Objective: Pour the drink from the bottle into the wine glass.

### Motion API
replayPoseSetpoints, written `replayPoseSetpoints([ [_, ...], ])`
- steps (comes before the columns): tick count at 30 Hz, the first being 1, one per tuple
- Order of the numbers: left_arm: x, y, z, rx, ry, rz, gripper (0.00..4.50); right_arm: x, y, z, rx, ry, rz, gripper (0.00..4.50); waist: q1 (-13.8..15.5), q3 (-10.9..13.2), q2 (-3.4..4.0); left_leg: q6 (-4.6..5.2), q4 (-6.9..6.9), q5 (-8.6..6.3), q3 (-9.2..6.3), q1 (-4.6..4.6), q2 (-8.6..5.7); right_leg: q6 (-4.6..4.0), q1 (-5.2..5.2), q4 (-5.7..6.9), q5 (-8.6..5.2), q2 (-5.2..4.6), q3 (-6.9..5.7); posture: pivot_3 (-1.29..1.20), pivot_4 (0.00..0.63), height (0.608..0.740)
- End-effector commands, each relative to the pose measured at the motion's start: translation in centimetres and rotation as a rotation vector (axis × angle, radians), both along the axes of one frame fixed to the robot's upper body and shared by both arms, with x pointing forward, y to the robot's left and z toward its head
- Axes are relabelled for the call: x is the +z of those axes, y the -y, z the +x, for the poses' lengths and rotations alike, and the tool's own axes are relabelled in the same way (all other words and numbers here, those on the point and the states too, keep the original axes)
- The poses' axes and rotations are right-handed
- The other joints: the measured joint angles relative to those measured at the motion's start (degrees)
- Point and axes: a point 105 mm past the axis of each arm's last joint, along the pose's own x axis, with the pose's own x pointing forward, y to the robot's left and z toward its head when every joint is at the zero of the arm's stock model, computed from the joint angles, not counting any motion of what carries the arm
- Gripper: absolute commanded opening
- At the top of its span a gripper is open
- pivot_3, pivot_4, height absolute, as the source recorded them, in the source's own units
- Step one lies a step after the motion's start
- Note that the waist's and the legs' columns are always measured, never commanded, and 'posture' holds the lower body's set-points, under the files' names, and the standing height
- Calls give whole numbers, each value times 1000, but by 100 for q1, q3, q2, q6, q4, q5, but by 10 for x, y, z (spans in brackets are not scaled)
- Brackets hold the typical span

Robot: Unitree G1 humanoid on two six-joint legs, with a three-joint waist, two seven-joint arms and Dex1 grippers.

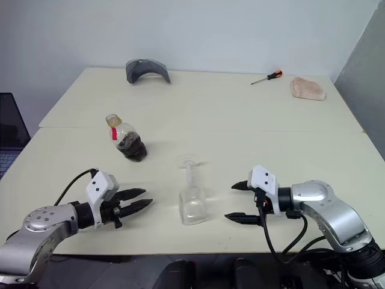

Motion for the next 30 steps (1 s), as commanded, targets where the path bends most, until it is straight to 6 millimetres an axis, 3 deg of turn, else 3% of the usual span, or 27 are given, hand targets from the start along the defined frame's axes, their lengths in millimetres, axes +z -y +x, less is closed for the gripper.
replayPoseSetpoints([
  [1, 10, -4, 3, 16, 53, -2, 2021, 13, -4, -10, 85, 60, -5, 4500, 0, -1, -1, 0, 0, 0, -1, 1, 0, 0, 1, 0, 0, 0, 0, 0, 150, 740],
  [4, 12, -8, 6, 43, 73, -1, 2021, 17, -3, 3, 41, 103, -2, 4500, -1, -1, -1, 0, 1, 0, -1, 2, 1, 0, 2, 0, 0, 0, 0, 0, 150, 740],
  [7, 14, -10, 9, 57, 82, -6, 2021, 35, -4, 25, -6, 190, 21, 4500, -10, -1, -1, 0, 3, 0, 1, 2, 2, 2, 1, 2, 2, 1, 1, 0, 150, 740],
  [11, 14, -9, 10, 58, 87, -8, 2021, 61, -18, 50, -29, 256, 93, 4500, -15, 0, -1, 0, 4, 0, 1, 3, 2, -2, 1, 2, 4, 3, 0, 0, 150, 740],
  [16, 17, -5, 12, 45, 93, -14, 2021, 74, -35, 85, -117, 259, 176, 4500, -12, -1, -1, -1, 4, 0, 1, 2, 2, -3, 1, 5, 6, 3, 1, 0, 150, 740],
  [20, 17, -3, 12, 39, 93, -15, 2021, 71, -54, 103, -136, 221, 186, 4500, -14, 0, 0, -1, 5, 1, 2, 0, 2, -1, -1, 9, 8, 3, 2, 0, 150, 740],
  [30, 18, 7, 7, -22, 88, -29, 2021, 51, -89, 123, -70, 137, 148, 4500, -20, 1, 1, -1, 15, 0, 2, 3, 2, -3, -14, 52, 8, 2, 3, 0, 150, 740],
])
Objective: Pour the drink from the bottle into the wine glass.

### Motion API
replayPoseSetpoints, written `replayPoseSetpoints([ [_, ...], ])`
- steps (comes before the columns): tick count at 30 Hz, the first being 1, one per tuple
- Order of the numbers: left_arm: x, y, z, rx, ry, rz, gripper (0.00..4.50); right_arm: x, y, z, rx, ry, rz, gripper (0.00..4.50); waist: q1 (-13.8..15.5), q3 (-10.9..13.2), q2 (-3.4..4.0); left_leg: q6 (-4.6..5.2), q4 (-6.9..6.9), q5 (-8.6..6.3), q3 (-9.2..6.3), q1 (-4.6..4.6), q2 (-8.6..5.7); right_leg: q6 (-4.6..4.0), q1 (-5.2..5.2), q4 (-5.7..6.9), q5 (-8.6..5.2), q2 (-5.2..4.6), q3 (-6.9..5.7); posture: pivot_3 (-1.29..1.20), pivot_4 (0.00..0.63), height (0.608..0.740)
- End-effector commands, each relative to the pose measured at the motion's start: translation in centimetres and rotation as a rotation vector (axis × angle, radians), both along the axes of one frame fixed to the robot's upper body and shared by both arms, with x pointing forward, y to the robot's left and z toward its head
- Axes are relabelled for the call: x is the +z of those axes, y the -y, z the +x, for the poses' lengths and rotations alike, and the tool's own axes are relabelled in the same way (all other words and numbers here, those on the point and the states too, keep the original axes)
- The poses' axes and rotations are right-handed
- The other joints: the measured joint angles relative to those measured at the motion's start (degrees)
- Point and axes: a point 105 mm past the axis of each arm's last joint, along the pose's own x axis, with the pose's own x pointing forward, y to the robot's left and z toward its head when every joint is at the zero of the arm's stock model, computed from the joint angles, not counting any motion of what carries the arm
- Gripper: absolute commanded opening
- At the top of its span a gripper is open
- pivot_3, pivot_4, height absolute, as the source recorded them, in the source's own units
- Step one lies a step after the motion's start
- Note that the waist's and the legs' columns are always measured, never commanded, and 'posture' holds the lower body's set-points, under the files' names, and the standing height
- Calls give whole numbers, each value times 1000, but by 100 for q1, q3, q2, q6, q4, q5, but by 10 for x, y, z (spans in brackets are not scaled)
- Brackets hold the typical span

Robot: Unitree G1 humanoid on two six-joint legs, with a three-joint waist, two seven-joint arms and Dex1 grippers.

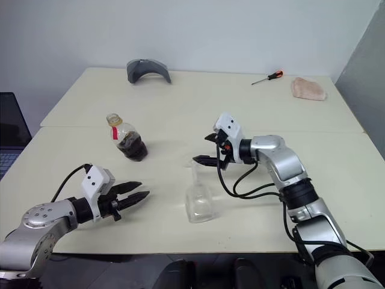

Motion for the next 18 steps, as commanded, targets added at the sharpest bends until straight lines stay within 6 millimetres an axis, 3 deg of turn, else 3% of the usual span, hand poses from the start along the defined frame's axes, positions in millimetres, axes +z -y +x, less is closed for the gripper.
replayPoseSetpoints([
  [1, 12, 10, -3, -58, 49, -1, 2021, 11, -13, 3, 48, 47, 11, 4500, -3, 0, 0, 0, 0, 0, 0, 0, 0, 0, 0, 0, 0, 0, -1, 0, 150, 740],
  [11, 15, 13, 0, -69, 57, 7, 2021, -4, -33, 20, 40, 31, -9, 4500, -9, 1, 1, 0, 0, 0, -1, 2, 0, -2, -2, 13, -1, 0, 0, 0, 150, 740],
  [14, 15, 13, 0, -70, 57, 9, 1976, -7, -36, 23, 39, 39, -28, 3937, -9, 1, 1, -1, 0, 0, -1, 2, 0, -2, -2, 13, -2, 0, 0, 0, 150, 740],
  [18, 16, 14, 1, -72, 59, 9, 1976, -10, -38, 28, 31, 64, -50, 2455, -14, 1, 2, -1, 0, 0, -1, 3, 0, -5, -4, 18, -3, 0, 0, 0, 150, 740],
])
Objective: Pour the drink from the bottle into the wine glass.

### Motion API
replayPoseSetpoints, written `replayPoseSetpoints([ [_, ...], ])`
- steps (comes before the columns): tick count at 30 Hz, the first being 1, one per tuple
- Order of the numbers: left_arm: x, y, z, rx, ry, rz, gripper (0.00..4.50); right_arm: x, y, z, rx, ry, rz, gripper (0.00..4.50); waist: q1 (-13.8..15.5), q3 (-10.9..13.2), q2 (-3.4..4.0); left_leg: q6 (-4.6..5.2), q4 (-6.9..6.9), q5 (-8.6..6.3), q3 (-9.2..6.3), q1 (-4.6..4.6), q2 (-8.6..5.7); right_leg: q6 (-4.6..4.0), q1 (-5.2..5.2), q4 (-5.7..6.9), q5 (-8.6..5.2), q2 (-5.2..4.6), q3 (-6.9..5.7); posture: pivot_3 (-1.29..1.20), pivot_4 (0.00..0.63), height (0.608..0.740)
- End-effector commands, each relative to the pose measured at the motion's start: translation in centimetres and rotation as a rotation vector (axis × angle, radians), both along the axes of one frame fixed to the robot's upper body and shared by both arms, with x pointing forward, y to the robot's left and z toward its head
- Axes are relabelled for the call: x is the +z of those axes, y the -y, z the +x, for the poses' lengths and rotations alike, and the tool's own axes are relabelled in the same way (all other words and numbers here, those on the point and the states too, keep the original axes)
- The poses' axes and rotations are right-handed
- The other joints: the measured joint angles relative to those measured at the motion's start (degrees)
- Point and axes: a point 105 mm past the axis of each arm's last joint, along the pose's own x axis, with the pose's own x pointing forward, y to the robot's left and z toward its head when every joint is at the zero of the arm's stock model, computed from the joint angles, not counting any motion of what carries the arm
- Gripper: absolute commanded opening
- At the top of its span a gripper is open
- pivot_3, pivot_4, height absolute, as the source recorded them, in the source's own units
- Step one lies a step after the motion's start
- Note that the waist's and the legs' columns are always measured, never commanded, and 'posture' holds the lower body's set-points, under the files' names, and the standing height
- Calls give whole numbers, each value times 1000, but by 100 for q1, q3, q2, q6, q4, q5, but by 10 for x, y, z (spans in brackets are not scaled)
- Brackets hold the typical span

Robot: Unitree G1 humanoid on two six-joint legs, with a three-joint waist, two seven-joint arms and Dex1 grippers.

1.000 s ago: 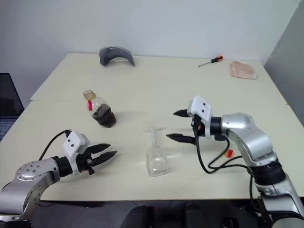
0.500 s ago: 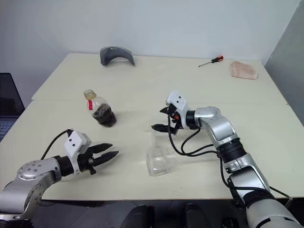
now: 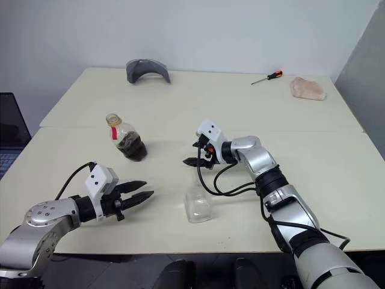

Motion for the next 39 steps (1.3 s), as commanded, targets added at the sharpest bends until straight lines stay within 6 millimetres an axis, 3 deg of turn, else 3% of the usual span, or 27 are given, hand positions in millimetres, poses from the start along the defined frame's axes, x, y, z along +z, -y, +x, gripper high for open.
replayPoseSetpoints([
  [1, 11, 4, 1, -24, 43, 11, 1976, 19, -8, 5, 21, 89, 9, 2093, -2, 0, 0, 0, 0, 0, 0, 0, 0, -1, 0, 1, -1, 0, 0, 0, 150, 740],
  [7, 12, 6, 1, -25, 44, 12, 1976, 20, -5, 10, 11, 143, -25, 29, -5, 1, 2, 0, -1, 0, -1, 2, 0, -4, 0, 5, -2, 0, -1, 0, 150, 740],
  [13, 12, 7, 2, -26, 48, 11, 1976, 26, 5, 16, -17, 189, -46, 29, 1, 1, 1, -1, 0, 0, -1, 4, 0, -5, 2, 5, -3, -2, -1, 0, 150, 740],
  [19, 15, 10, 3, -31, 60, 8, 1976, 21, 50, 26, -177, 207, -140, 29, 41, 0, 1, -1, 1, 0, -2, 3, -6, -5, 4, 4, -3, -10, -2, 0, 150, 740],
  [24, 20, 20, 7, -55, 82, -5, 1976, 12, 105, 32, -437, 124, -125, 29, 58, 0, 1, -1, 1, 0, -4, 4, -10, -5, 7, 4, -4, -13, -2, 0, 150, 740],
  [32, 25, 32, 14, -91, 102, -12, 1976, -10, 170, 19, -732, -17, -100, 29, 189, -4, -1, 0, 4, 0, -5, 3, -26, -2, 14, 0, -5, -21, 3, 0, 150, 740],
  [39, 31, 48, 21, -139, 129, -34, 1976, -4, 207, 7, -940, -65, -31, 29, 275, -4, -1, 2, 9, 0, -13, 3, -42, 4, 33, -29, -5, -33, -3, 0, 150, 740],
])
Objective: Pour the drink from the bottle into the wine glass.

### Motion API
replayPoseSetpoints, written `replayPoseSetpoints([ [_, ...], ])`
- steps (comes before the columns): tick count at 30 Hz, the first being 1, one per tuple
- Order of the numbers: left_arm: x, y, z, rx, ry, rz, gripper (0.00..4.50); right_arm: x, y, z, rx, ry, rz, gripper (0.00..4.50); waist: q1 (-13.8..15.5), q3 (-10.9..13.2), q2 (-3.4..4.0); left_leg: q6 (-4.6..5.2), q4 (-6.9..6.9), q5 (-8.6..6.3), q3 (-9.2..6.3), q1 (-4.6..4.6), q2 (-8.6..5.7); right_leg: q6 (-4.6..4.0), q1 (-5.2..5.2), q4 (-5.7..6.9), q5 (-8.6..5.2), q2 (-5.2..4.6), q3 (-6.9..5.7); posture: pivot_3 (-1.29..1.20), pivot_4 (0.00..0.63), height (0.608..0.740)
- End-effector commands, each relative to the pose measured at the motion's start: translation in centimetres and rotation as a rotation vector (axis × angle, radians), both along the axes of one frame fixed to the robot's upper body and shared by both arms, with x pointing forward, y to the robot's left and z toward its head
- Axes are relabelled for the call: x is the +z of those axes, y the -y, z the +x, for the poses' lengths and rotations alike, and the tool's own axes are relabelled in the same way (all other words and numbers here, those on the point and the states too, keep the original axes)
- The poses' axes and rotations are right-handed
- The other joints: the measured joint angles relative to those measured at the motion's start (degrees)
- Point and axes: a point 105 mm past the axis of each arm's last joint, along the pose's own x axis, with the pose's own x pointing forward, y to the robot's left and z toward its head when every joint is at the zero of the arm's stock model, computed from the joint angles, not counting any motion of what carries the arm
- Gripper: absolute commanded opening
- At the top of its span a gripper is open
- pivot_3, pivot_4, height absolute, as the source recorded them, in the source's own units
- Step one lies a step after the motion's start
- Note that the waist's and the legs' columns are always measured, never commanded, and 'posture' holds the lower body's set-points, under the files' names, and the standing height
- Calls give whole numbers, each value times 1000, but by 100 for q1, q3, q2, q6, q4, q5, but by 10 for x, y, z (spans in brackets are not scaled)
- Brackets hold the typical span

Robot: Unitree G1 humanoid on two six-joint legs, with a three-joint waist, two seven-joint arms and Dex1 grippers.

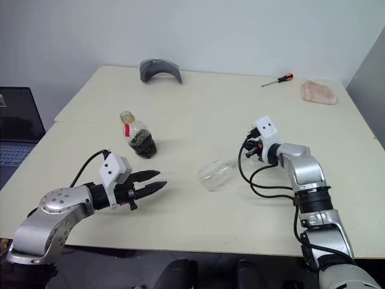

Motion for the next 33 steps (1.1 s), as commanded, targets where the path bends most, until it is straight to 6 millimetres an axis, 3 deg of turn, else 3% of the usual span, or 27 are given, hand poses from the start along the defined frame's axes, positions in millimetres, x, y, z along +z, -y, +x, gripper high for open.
replayPoseSetpoints([
  [1, 12, 12, 4, -42, 49, -18, 1976, -5, 55, -3, -261, -37, -26, 29, 21, 0, 0, 0, 0, 0, 0, -2, 0, 2, 0, -4, 1, 0, 1, 0, 150, 740],
  [8, 16, 29, 4, -123, 54, -26, 1976, -13, 82, -13, -462, -87, 68, 29, 42, 0, 0, 1, -4, 0, -2, -3, -2, 17, 15, -38, 11, 1, -1, 0, 150, 740],
  [13, 21, 41, 7, -175, 78, -17, 1976, -15, 91, -17, -563, -100, 120, 29, 47, -1, -2, 3, -2, 0, -4, -3, -4, 24, 25, -51, 14, 1, -2, 0, 150, 740],
  [25, 23, 57, 19, -228, 120, -16, 1976, -34, 80, -40, -680, -236, 287, 29, 42, -3, -3, 3, -12, -1, -7, -3, -1, 26, 23, -53, 13, 6, -4, 0, 150, 740],
  [33, 25, 61, 22, -237, 128, -17, 1976, -32, 73, -43, -680, -234, 310, 2620, -37, -5, -5, 4, -12, -1, -3, -1, 2, 26, 22, -52, 13, 10, 0, 0, 150, 740],
])
